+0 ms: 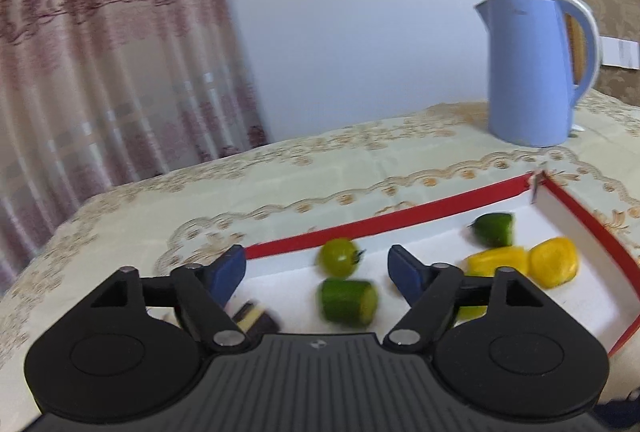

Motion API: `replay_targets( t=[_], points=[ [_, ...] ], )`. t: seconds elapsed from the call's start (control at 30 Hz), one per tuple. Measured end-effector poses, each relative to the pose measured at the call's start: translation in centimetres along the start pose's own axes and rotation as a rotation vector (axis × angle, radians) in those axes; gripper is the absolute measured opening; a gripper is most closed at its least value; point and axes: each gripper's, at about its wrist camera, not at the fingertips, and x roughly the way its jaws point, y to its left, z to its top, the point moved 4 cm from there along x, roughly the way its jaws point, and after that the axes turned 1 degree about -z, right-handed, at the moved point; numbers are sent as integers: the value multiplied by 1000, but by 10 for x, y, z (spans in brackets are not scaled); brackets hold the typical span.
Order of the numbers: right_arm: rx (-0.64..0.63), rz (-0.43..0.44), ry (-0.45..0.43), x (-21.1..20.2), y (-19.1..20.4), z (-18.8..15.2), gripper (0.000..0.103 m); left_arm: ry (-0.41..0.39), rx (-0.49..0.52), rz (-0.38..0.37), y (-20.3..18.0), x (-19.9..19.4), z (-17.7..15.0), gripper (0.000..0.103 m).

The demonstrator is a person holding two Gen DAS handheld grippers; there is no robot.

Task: Organize fruits
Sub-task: 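Lift the yellowish round fruit with the right gripper over the tray rim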

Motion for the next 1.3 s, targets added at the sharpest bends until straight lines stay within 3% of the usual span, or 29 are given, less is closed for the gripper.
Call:
replay_targets(
  t=[0.43,0.77,0.9,1.3],
  points=[
    [-23,-17,1,0,4,0,27,60,-239,87,73,-36,-50,80],
    [-46,-33,3,0,7,-1,27,46,-371,249,119,-53,-92,86],
    [-62,-45,3,0,10,-1,27,77,-434,232,129,-48,-99,86],
    [-77,-40,-84,-14,22,13,27,66,-405,231,122,-48,-100,86]
  ],
)
